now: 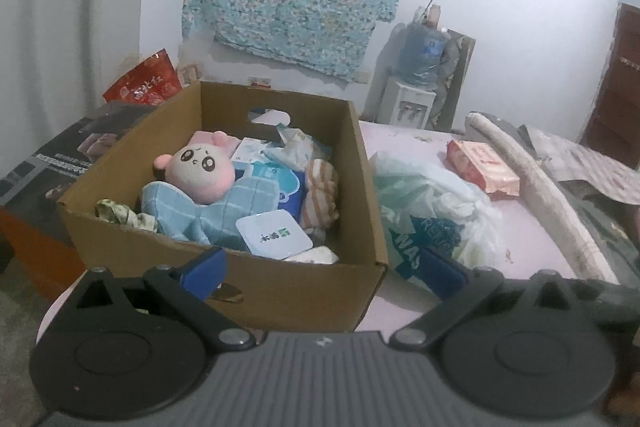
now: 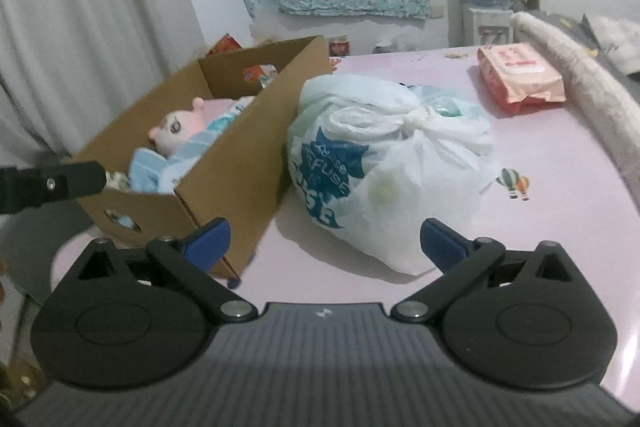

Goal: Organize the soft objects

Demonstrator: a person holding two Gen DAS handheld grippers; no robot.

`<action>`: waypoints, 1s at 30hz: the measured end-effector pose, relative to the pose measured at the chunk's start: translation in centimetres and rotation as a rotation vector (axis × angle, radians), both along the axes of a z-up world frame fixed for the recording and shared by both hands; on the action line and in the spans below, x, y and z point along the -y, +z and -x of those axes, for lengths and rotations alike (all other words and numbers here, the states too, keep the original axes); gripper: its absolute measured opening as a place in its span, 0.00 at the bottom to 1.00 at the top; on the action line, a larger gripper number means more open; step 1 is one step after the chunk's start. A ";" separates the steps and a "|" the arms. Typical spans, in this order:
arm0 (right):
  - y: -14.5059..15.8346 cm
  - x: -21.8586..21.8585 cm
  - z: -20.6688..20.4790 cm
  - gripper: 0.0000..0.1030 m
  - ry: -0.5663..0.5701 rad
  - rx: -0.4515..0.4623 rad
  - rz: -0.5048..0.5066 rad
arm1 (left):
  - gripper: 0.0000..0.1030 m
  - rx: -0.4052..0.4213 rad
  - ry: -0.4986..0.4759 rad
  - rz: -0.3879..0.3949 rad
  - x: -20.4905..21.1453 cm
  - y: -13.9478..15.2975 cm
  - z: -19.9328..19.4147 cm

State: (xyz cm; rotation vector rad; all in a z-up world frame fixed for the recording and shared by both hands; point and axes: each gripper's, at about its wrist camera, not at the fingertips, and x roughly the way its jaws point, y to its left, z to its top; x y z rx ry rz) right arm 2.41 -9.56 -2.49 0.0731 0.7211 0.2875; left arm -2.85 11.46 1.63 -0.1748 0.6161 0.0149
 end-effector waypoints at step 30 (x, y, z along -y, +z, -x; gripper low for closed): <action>4.3 -0.1 2.8 0.99 -0.187 0.165 0.201 | 1.00 -0.034 0.034 -0.111 2.3 0.8 0.3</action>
